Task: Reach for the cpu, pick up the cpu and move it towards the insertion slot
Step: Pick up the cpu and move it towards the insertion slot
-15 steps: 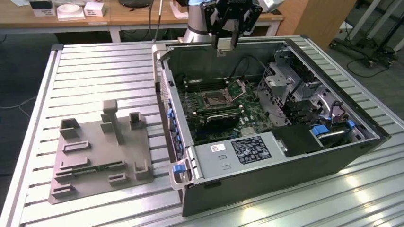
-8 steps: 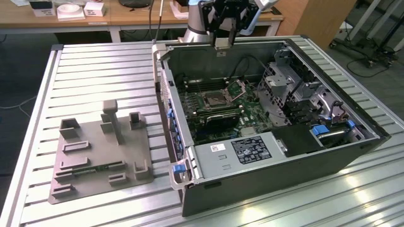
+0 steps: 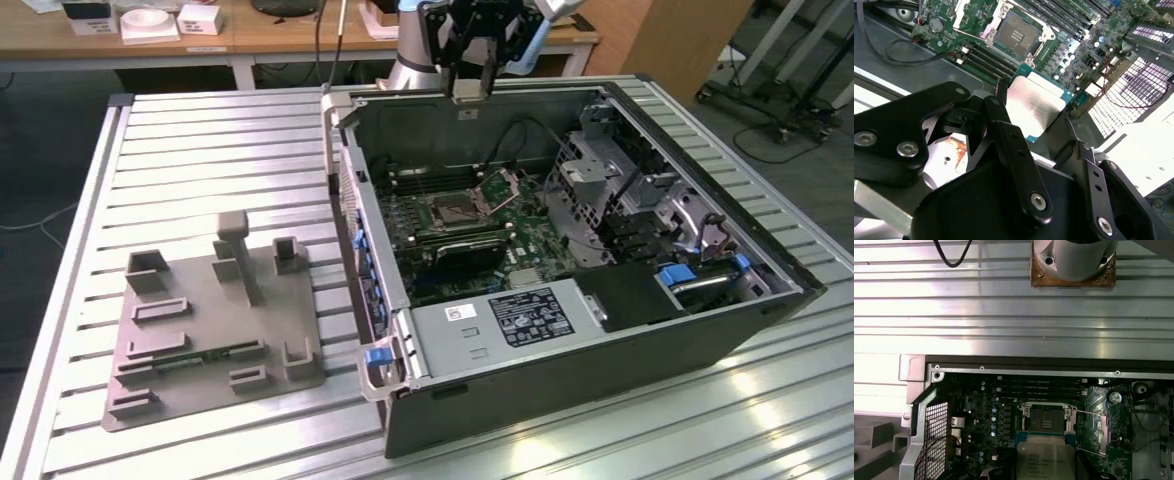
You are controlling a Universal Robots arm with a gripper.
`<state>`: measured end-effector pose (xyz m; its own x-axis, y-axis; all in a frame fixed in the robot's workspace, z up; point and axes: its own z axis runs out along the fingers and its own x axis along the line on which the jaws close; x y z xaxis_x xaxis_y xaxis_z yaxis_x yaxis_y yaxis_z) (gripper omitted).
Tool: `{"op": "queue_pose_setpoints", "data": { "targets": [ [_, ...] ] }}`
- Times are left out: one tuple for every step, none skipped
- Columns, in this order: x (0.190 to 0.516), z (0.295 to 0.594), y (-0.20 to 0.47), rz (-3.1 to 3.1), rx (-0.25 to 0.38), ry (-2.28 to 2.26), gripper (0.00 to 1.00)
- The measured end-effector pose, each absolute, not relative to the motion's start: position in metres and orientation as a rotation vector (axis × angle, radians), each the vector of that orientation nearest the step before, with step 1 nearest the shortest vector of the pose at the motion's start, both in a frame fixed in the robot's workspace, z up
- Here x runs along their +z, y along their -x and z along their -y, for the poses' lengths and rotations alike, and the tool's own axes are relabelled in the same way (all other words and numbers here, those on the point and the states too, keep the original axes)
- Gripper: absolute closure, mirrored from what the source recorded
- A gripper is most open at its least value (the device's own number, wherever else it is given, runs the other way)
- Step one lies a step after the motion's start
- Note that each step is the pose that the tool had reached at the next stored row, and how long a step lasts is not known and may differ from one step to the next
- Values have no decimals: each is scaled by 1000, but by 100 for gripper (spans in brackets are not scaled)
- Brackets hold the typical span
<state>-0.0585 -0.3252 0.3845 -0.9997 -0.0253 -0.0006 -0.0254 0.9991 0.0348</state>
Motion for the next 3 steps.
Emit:
{"op": "queue_pose_setpoints", "data": {
  "targets": [
    [384, 325, 59, -3141, 55, 40, 45],
    [384, 325, 59, -3141, 55, 40, 45],
    [384, 325, 59, -3141, 55, 40, 45]
  ]
}}
